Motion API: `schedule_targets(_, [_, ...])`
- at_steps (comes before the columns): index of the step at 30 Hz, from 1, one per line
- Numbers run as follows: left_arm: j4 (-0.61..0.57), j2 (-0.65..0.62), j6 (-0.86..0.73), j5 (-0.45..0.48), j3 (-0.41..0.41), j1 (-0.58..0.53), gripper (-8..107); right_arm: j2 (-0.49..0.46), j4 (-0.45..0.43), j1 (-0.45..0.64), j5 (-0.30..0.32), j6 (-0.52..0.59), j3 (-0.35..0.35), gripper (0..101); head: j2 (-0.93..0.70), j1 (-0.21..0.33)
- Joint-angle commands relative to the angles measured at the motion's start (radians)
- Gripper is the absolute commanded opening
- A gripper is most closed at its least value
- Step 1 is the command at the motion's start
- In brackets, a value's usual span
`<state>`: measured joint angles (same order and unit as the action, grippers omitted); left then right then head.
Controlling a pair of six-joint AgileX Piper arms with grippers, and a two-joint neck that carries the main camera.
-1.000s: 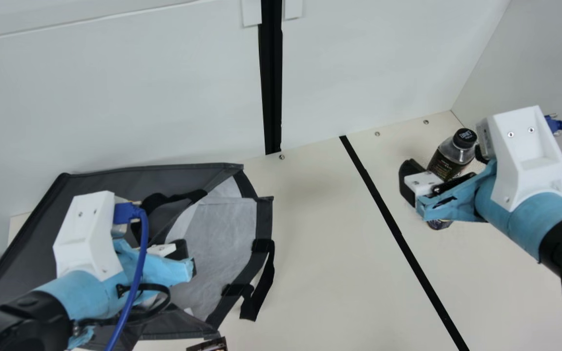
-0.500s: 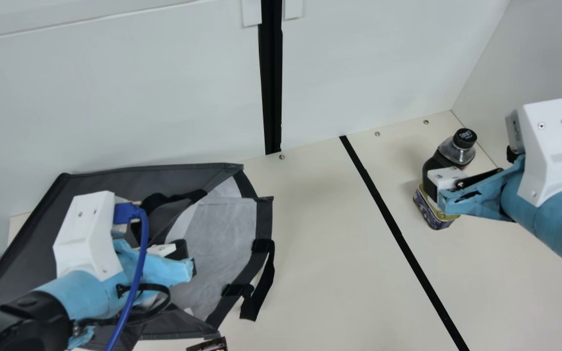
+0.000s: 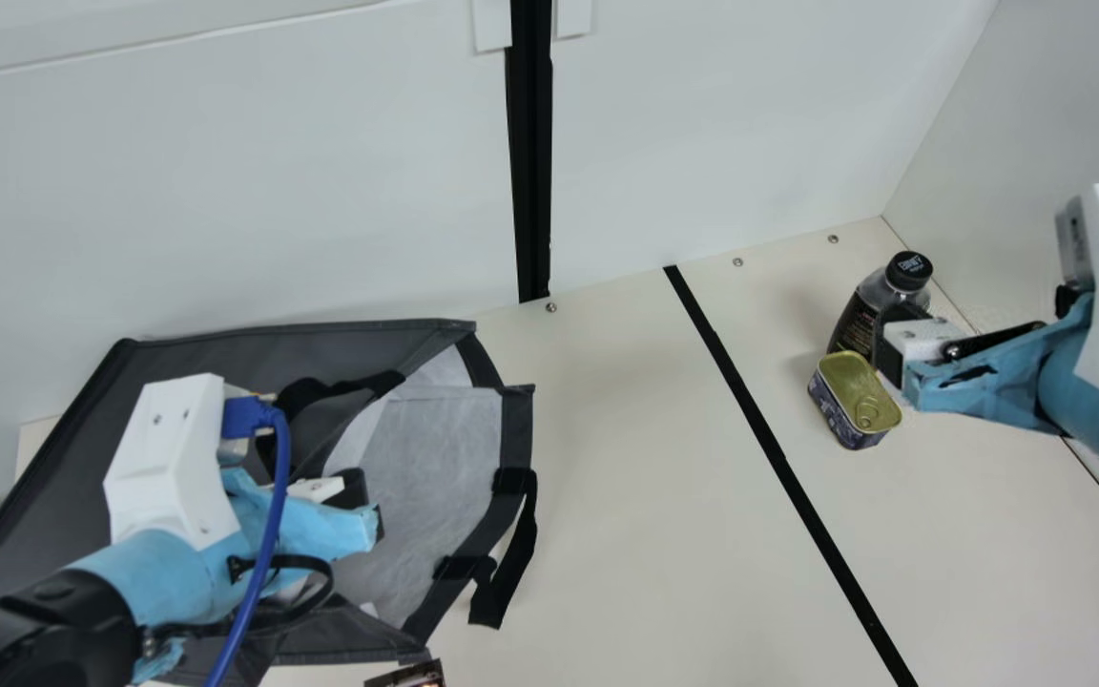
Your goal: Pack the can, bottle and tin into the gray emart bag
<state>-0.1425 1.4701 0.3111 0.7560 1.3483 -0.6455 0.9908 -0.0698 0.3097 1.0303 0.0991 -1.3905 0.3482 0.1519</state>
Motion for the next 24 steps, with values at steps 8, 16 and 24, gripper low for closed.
schedule_targets(8, [0.000,0.000,0.000,0.000,0.000,0.000,10,-0.017,0.005,0.025,0.064,-0.006,-0.041,91,0.001,0.023])
schedule_targets(16, [0.000,0.000,0.000,0.000,0.000,0.000,10,-0.035,0.022,0.051,0.111,-0.004,-0.069,91,0.001,0.023])
schedule_targets(24, [0.000,0.000,0.000,0.000,0.000,0.000,10,-0.049,0.051,0.086,0.149,0.012,-0.094,91,0.001,0.023])
